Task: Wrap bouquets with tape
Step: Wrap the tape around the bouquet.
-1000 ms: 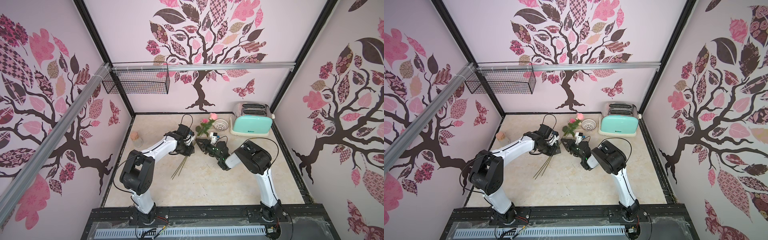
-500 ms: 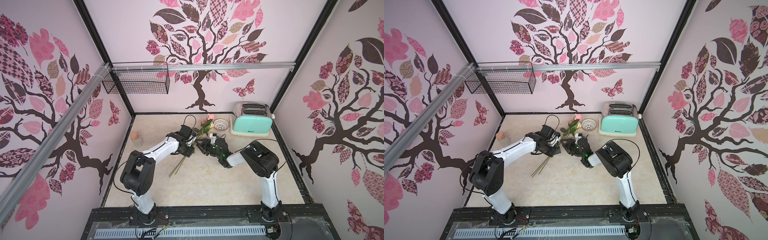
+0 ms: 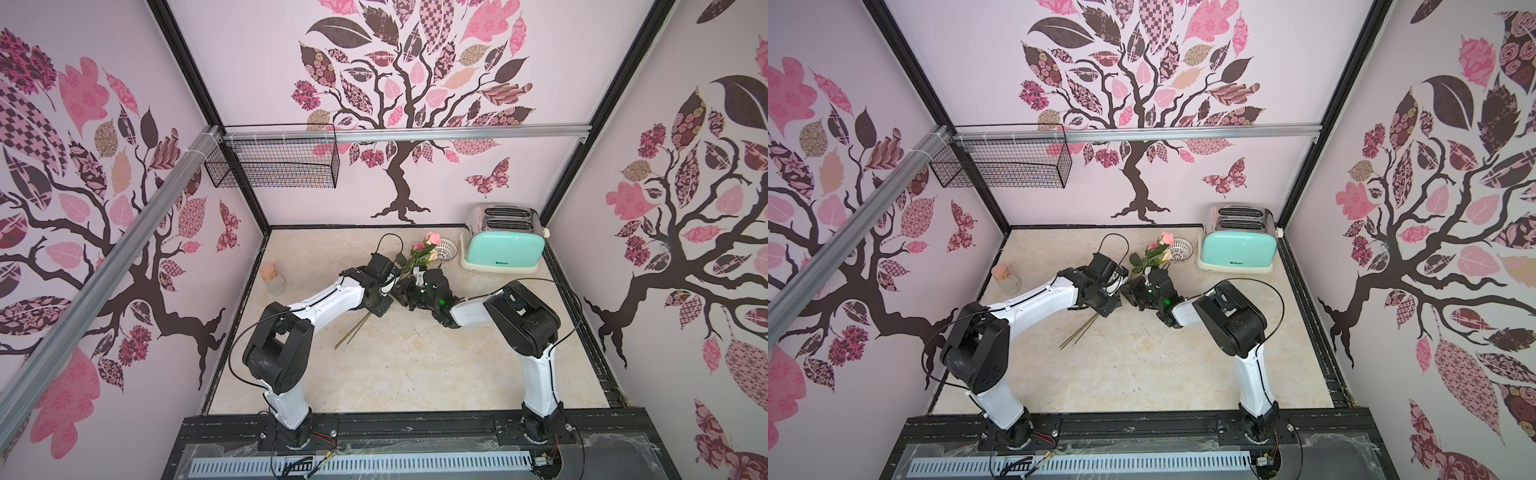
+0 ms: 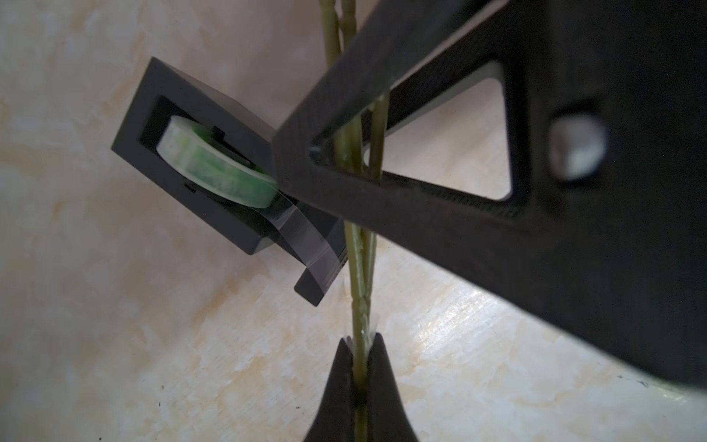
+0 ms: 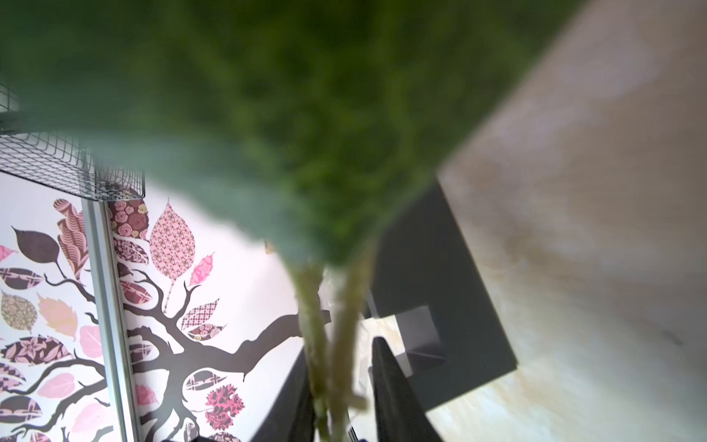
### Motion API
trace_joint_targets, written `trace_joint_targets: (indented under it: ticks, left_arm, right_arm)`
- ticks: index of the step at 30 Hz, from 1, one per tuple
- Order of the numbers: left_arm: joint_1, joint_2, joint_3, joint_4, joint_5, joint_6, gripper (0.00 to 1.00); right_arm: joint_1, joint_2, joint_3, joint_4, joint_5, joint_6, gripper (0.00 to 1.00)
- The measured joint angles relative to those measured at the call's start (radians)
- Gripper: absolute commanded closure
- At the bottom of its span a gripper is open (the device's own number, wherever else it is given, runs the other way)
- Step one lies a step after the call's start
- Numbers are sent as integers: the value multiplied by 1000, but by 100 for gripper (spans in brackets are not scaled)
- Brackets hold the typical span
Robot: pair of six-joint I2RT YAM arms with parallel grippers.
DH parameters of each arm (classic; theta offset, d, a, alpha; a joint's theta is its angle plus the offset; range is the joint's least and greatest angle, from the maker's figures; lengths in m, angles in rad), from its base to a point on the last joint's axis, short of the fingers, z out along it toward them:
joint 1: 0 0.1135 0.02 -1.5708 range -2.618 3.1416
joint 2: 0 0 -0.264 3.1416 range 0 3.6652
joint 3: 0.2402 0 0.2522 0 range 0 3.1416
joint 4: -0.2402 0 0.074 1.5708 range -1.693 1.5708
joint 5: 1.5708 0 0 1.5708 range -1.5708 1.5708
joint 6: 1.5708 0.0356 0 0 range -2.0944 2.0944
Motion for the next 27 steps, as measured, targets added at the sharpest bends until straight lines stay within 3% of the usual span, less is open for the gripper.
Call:
trace_joint_targets:
  ticks: [2, 5, 8, 16, 22, 27]
  left_arm:
    - [-5, 0, 0, 5, -11, 8, 100]
    - [-11, 0, 0, 11, -28, 18, 100]
    - [-12, -3, 0, 11, -38, 18, 100]
    - [6, -95, -11, 17, -35, -78, 58]
    - [202, -258, -63, 50, 160, -241, 57]
    - [379, -260, -92, 84, 416, -385, 57]
  right_arm:
    - [0, 0, 11, -16, -13, 3, 82]
    - [-1, 0, 28, -42, -26, 6, 100]
    - [-2, 0, 27, -41, -30, 15, 100]
    - [-1, 0, -23, 99, -15, 50, 100]
    - [6, 0, -113, 293, 65, 59, 100]
    - [16, 3, -162, 458, 154, 43, 100]
